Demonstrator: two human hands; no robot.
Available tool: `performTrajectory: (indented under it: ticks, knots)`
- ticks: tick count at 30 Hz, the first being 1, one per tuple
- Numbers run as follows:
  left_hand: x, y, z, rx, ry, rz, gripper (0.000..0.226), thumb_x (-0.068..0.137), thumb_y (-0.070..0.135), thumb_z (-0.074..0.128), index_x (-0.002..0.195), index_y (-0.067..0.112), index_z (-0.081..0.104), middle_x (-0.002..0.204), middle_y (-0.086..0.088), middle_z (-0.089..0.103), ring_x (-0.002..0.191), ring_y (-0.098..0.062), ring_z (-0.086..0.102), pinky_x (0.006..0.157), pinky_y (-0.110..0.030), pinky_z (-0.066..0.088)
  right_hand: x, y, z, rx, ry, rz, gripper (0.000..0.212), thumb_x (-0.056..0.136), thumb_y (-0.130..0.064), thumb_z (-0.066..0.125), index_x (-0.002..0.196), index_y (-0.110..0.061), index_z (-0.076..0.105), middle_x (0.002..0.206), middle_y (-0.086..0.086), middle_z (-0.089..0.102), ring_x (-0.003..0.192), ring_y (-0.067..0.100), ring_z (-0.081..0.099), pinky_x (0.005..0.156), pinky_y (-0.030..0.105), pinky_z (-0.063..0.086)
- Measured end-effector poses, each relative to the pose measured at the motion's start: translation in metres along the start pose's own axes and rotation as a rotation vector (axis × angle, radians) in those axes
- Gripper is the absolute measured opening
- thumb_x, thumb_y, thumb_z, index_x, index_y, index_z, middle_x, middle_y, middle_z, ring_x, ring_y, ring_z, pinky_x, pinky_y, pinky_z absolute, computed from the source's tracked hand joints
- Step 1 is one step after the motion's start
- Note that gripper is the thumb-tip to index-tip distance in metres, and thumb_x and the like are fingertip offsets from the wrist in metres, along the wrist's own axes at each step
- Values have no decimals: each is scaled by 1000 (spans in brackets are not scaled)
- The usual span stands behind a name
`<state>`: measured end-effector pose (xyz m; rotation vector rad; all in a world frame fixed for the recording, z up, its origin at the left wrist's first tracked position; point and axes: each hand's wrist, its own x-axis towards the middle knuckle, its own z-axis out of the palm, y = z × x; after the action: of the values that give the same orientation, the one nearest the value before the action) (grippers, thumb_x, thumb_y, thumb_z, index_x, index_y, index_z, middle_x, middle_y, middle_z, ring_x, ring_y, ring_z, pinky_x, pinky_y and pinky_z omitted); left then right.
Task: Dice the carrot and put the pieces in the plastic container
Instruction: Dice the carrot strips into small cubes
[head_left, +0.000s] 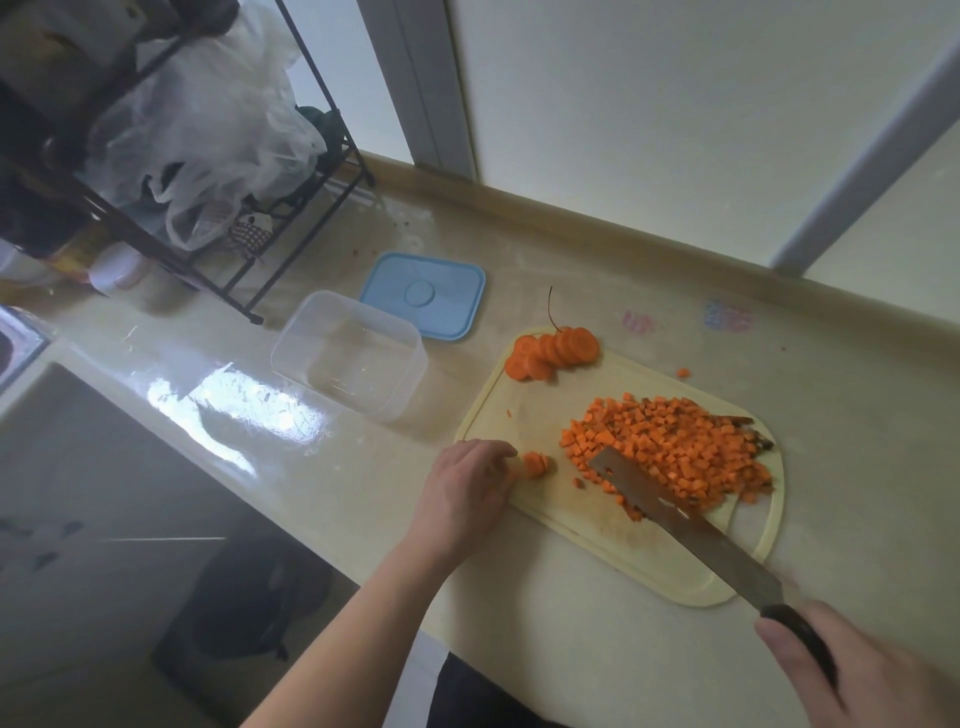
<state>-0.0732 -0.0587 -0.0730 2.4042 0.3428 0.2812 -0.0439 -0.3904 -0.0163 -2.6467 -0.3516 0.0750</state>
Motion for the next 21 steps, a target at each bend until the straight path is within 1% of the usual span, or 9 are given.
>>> performTrajectory:
  ticks: [2, 4, 7, 9, 11, 14, 16, 18, 21]
  knots:
    - [-1, 1, -1, -38, 33, -85, 23, 83, 18, 68, 104, 11, 71, 82, 7, 65, 79, -17, 63, 77, -35, 54, 0, 0, 1, 9, -6, 3, 75, 83, -82, 21, 62, -21, 60, 36, -10, 45, 54, 8, 54, 46, 25, 43]
    - [-2, 3, 1, -29, 88, -148, 29, 80, 4, 72, 107, 11, 69, 81, 12, 61, 78, -15, 62, 77, -35, 53, -1, 0, 1, 28, -10, 0, 75, 83, -82, 21, 62, -22, 60, 36, -9, 44, 56, 6, 54, 45, 24, 43]
    - [-2, 6, 6, -6, 131, -167, 35, 77, -4, 75, 108, 10, 69, 79, 14, 57, 79, -18, 62, 78, -35, 54, 0, 0, 1, 24, -21, -7, 74, 83, -81, 21, 62, -22, 60, 36, -8, 45, 61, 4, 55, 48, 22, 44]
    - [-1, 9, 10, 33, 124, -115, 33, 75, -3, 78, 105, 9, 71, 76, 12, 59, 77, -18, 63, 79, -39, 54, 0, 1, 2, 13, -26, -12, 74, 83, -81, 20, 61, -23, 60, 36, -9, 44, 55, 6, 54, 46, 23, 44]
    - [-3, 10, 15, 83, 104, -46, 30, 75, 6, 79, 103, 13, 71, 76, 8, 66, 75, -19, 66, 76, -42, 55, -1, 3, 1, 8, -24, -18, 74, 84, -81, 20, 61, -23, 60, 36, -7, 45, 47, 8, 52, 44, 24, 43]
    - [-11, 10, 15, -26, 102, -15, 25, 83, 25, 70, 108, 27, 64, 85, 10, 67, 82, -15, 66, 80, -41, 53, -2, 2, 1, 21, -3, -30, 71, 86, -78, 21, 61, -23, 60, 34, -4, 43, 63, 1, 55, 50, 15, 44]
    - [-14, 6, 9, -134, 102, -49, 23, 84, 30, 63, 107, 32, 61, 90, 10, 68, 85, -14, 66, 81, -37, 54, -1, 3, 3, 41, -1, -27, 71, 87, -77, 22, 61, -22, 59, 34, -3, 42, 65, -2, 54, 50, 12, 43]
    - [-11, 0, 3, -140, 96, -73, 21, 83, 24, 63, 104, 23, 67, 90, 7, 69, 86, -16, 66, 79, -39, 56, 0, 4, 4, 54, -7, -12, 72, 85, -80, 21, 62, -23, 60, 35, -3, 44, 65, -1, 55, 50, 15, 44]
    - [0, -6, -2, -17, 40, -50, 23, 79, 20, 65, 100, 13, 73, 86, 7, 71, 82, -24, 65, 79, -46, 56, -1, 6, 3, 23, -7, -9, 70, 84, -81, 21, 62, -26, 59, 34, -5, 42, 60, 1, 55, 52, 17, 45]
